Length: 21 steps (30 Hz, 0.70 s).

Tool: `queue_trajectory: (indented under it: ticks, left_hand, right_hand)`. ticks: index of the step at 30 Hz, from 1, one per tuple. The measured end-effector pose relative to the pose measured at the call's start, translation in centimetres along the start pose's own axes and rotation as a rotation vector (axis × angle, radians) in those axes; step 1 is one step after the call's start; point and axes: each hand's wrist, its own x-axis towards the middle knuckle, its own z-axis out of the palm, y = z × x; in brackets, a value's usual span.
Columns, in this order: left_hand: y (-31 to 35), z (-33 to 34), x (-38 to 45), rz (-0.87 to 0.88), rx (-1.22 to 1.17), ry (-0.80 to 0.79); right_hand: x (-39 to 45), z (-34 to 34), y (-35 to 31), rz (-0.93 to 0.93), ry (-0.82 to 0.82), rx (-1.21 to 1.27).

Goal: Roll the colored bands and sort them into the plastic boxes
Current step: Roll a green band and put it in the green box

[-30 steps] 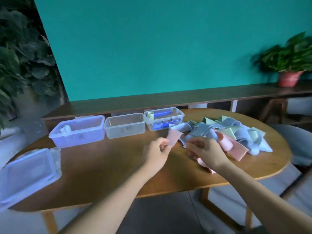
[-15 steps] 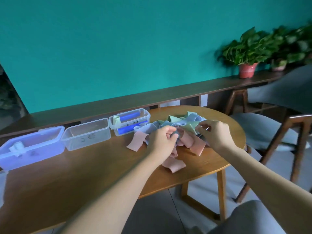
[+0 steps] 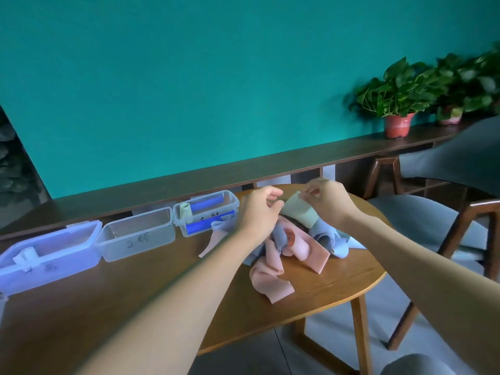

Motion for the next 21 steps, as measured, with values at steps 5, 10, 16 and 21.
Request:
queue_trajectory:
  ticks: [5,10,16,21]
  left_hand:
    - [2.7,-2.4,2.9,0.039,-0.053,0.075]
    - [4.8,-5.1,4.6,0.024,-0.167,0.137]
    - [7.0,-9.5,5.5,-0.004,-0.447,0.241]
    - [8.7,-14.3,4.3,0.066,-0.492,0.36]
  right_hand:
    - [4.1,-3.3,-4.6,-0.105,0.096,0.021]
    - [6.8,-6.5,-9.2,-0.243,0.125,0.023]
    - [7.7,-9.3,-14.3,-0.338,0.152,0.108]
    - [7.0,-10.5,-18.4,-0.335,0.162,0.278]
